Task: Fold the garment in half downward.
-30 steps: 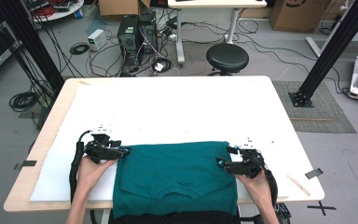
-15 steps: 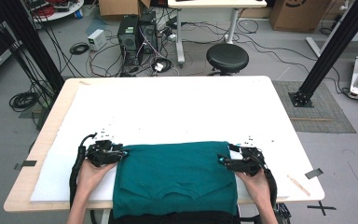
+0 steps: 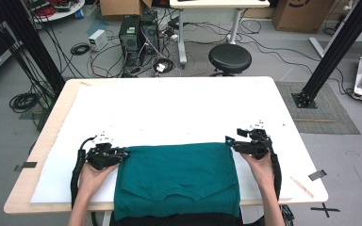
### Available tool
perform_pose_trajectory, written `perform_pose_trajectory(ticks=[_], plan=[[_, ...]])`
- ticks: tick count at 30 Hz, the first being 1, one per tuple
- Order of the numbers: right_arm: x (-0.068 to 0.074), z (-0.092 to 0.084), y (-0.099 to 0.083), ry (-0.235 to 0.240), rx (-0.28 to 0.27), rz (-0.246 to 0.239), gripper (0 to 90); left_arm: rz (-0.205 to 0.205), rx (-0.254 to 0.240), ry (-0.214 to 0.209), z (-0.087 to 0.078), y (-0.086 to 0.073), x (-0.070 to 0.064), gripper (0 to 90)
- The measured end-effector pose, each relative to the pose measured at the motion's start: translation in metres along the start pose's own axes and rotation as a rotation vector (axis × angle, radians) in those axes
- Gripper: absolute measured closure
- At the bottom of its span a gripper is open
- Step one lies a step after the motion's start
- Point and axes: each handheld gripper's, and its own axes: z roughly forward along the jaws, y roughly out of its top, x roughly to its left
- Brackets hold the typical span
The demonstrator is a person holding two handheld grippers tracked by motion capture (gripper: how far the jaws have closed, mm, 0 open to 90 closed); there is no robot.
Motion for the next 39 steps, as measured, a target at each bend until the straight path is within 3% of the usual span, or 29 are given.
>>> perform_pose_trajectory(ticks=[3, 9, 14, 19, 24, 29, 39], plan=[[0.001, 0.009, -0.006, 0.025, 0.048, -0.01, 33.8, 0.001, -0.002, 0.0, 0.0, 0.0, 0.0, 76.5], [-0.003, 0.016, -0.013, 0.007, 0.112, -0.04, 40.4, -0.001, -0.003, -0.001, 0.0, 0.0, 0.0, 76.5], [-0.004, 0.026, -0.018, -0.001, 0.164, -0.029, 41.6, 0.0, -0.005, -0.002, 0.0, -0.001, 0.0, 76.5], [0.001, 0.026, -0.019, -0.012, 0.17, -0.073, 56.9, 0.009, 0.0, 0.005, 0.0, 0.0, -0.001, 76.6], [0.004, 0.026, -0.019, 0.021, 0.175, -0.079, 72.6, 0.038, 0.021, 0.024, 0.0, 0.002, -0.005, 77.2], [0.007, 0.027, -0.017, -0.013, 0.175, -0.098, 76.8, 0.059, 0.068, 0.045, 0.002, 0.011, -0.007, 78.4], [0.012, 0.043, 0.005, -0.151, 0.204, -0.165, 77.1, 0.05, 0.103, 0.102, 0.02, 0.035, 0.003, 79.2]])
